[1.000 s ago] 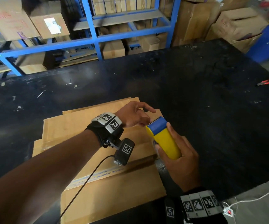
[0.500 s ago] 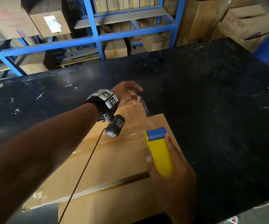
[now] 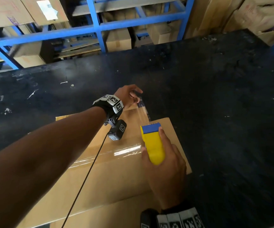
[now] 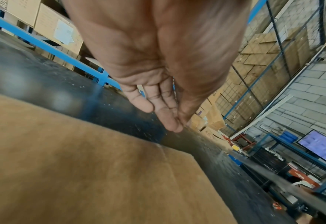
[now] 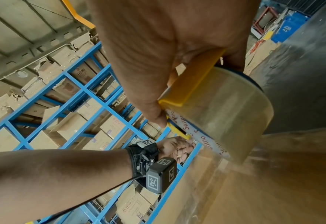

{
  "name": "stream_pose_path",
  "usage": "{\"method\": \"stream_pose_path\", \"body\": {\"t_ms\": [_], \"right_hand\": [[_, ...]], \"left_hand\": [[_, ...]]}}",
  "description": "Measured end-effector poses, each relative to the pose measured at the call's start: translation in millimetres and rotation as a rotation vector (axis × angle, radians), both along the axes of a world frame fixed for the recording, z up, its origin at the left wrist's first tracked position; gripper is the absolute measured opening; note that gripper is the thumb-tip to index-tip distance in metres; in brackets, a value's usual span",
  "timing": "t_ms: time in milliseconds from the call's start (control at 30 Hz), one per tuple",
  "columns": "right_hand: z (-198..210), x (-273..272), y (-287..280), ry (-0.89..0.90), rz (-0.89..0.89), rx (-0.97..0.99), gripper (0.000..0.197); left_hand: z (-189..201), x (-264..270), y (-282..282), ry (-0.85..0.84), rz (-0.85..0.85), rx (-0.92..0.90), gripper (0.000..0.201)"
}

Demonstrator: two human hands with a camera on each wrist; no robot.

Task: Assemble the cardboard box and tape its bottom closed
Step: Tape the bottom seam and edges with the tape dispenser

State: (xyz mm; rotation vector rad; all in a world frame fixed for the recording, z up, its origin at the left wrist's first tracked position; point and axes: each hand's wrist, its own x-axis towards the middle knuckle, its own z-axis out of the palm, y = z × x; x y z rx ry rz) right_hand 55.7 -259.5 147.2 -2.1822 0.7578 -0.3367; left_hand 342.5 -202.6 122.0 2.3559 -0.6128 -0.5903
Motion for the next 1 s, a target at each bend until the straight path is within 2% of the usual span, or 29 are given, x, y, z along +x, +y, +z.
{"method": "stream_pose_path", "body": {"t_ms": [300,533,667,767,900,1000], "right_hand": [[-12,13,-6,0.027,0.001,-0.005,0.081],[-16,15,-6,0.054,0.006,-0.014,0.081],[-18,14,-7,0.09,0.012,-0.011,0.082],[-21,14,-7,0.088,0.006,-0.018,0.082],[-20,15,-8,0.087,0.009,-0.03,0.081],[-20,14,-9,0.085,0.01,-0.024,0.08]], "left_hand": [[-18,16,-8,0.074,-0.015,0.075,0.041],[-28,16,-10,0.139,-0.033,0.205,0.037],[-32,16,-17,0.14,-0.005,0.304,0.046],[-29,19,-15,0.114,0.036,0.263,0.05],[-21,12,-10,0.148,-0.053,0.159,0.029],[-12,1,-1,0.158,-0.06,0.129,0.03]]}}
